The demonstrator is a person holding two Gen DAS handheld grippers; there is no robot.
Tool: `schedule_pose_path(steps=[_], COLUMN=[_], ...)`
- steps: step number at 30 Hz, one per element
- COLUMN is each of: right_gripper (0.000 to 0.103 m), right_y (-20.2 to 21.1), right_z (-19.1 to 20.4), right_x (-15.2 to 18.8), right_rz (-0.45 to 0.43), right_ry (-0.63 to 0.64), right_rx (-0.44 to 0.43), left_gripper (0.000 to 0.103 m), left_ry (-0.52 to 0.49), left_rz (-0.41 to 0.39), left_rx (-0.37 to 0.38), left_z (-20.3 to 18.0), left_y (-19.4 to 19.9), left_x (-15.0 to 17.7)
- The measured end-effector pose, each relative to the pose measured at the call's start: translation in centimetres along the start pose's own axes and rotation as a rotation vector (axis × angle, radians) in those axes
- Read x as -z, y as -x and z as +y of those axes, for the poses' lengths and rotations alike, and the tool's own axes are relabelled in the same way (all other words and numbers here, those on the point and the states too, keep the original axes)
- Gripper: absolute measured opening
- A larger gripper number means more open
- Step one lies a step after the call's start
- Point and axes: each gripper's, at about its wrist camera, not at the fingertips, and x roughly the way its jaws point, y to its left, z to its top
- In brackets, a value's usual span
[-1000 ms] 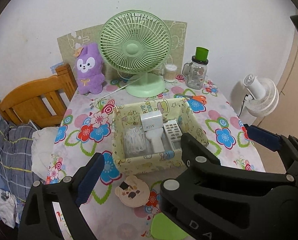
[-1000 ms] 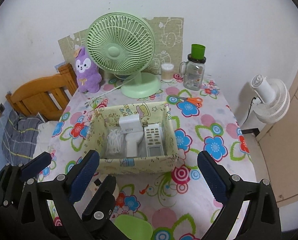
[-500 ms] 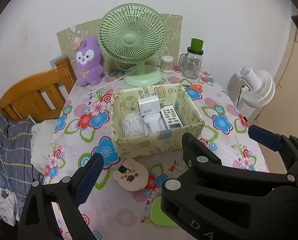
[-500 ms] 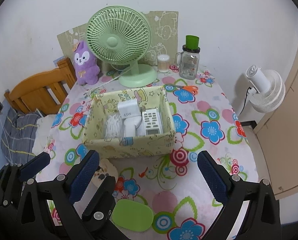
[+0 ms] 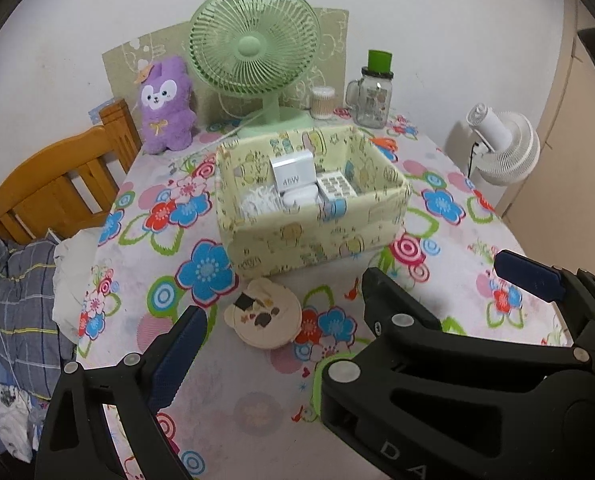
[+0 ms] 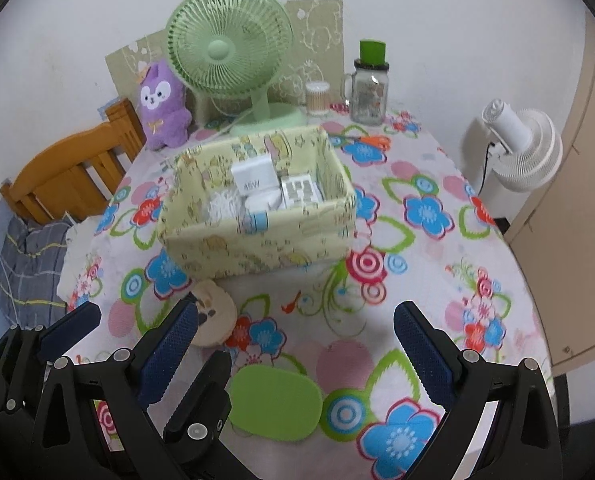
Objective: Organize rigid objects
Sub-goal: 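Lower right tool onto the green oval pad on the cloth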
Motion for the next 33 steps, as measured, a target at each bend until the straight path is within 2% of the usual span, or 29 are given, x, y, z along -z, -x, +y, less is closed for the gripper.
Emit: schedule_pose_path(steps=[33], right_gripper=[0.1], right_y=[-6.8], right_z=[2.7], right_x=[8.4], right_rz=[0.132], right_ry=[-0.169], right_rx=[0.133], left_gripper=[0.097], left_ry=[-0.188], left_rz=[0.093], left_rx=[0.103], left_z=[3.0], left_y=[-6.6], left_x=[6.8])
